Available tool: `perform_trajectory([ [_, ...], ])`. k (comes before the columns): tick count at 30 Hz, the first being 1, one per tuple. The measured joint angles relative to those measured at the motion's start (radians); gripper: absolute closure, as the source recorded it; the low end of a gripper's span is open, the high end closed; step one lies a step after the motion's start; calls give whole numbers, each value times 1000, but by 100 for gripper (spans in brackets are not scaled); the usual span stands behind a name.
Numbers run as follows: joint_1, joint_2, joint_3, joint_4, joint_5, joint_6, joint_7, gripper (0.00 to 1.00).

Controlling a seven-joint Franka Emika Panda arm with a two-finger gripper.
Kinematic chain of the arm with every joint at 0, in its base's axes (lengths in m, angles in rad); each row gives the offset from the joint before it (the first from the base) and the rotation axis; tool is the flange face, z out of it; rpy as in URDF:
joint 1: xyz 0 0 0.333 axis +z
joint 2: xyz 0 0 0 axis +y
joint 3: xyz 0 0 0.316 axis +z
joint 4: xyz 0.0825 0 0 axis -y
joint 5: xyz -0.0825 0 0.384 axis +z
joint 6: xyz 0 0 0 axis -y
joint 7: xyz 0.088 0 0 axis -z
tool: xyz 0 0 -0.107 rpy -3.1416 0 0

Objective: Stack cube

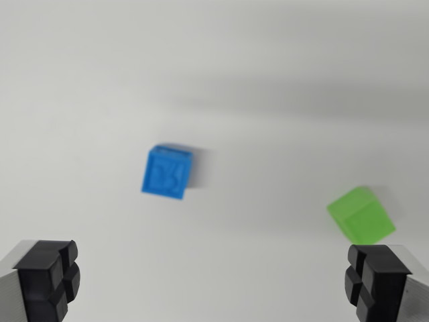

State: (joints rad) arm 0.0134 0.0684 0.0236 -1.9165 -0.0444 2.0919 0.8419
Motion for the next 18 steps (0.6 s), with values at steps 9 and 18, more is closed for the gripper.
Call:
perform_trajectory([
  [9, 0, 3, 0, -15, 0, 12, 5, 0],
  [18, 3, 11, 2, -41, 0, 40, 20, 0],
])
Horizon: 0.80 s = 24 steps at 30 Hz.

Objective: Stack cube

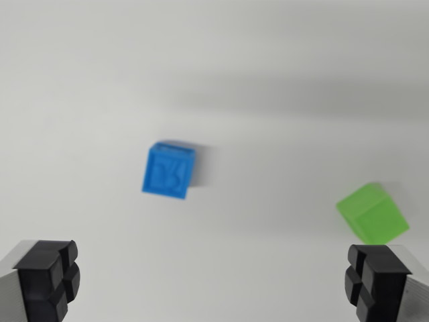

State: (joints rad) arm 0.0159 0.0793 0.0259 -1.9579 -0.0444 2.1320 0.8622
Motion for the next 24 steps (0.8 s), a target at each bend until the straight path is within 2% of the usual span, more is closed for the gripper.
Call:
perform_trajectory([
  [24, 17, 53, 4, -98, 0, 120, 66, 0],
])
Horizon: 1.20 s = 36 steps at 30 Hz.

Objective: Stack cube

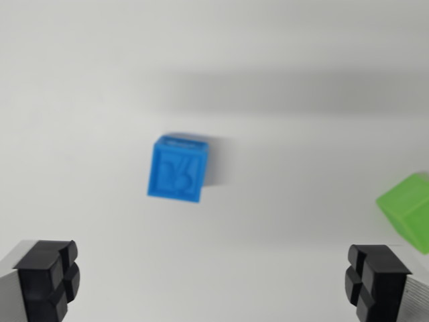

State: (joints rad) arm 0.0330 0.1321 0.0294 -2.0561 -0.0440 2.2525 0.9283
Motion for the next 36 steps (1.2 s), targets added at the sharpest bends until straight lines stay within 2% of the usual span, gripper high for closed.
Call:
perform_trajectory([
  [18, 18, 85, 5, -71, 3, 126, 68, 0],
  [36, 38, 207, 8, -110, 12, 256, 135, 0],
])
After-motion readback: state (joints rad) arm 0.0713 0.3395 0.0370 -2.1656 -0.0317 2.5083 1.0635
